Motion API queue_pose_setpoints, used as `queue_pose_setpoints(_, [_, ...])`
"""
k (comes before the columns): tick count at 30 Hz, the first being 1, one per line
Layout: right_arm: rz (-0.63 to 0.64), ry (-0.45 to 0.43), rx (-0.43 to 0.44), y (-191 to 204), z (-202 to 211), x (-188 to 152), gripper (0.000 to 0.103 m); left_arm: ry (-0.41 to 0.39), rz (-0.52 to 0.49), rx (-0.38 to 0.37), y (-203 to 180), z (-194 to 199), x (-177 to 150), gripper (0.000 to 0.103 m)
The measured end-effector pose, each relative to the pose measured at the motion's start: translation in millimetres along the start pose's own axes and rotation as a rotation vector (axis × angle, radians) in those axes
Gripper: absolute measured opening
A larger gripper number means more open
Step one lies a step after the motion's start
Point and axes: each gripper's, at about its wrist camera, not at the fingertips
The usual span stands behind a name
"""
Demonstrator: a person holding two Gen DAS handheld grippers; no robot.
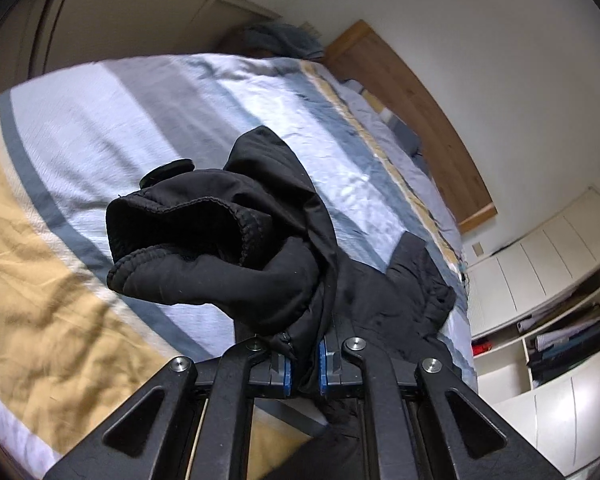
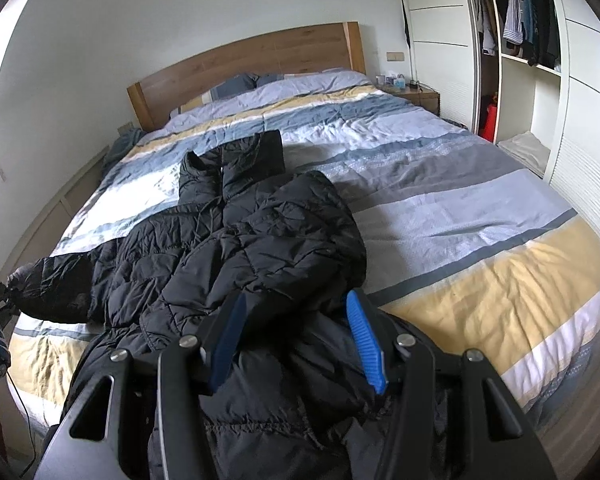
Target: Fold large clothes
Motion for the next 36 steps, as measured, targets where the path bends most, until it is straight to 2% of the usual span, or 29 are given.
queue_pose_setpoints(4, [-0.018,-0.015,0.01,-18,9,-1,0.051,-0.001,-0.07,-0.02,-51,-1,0,0.008])
queue_pose_setpoints(12, [-0.099,-0.043,0.053,-72,26,-3,0.051,0.024,-0.234,-0.059,-165,-9,-21,0.008])
queue_pose_setpoints(15, [-0.127,-0.054,0.065,-91,31,-5,0.051,0.054,-0.305,-0.066,-211,-22,-39,0.008])
queue_pose_setpoints(22, [-0.174,-0.051,0.067,-132,39,-16,0.051,0.157,-0.44,-0.069,-286,-64,-105,0.008])
queue_pose_setpoints(28, [-0.204,-0.052,0.044,-167,47,-20,0.051,0.24,-0.534,-0.048,-322,-102,-164,0.008])
queue_pose_setpoints(36, [-0.249,-0.053,0.004,-209,56,-24,0.051,0.351,-0.623,0.043,-322,-145,-229,0.008])
Point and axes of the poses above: each gripper's, at about its wrist camera, not at the fingertips, and z roughly against the way its jaws point, y to its left, x to its top, and after that the axes turned 8 degrees about -z, right-handed
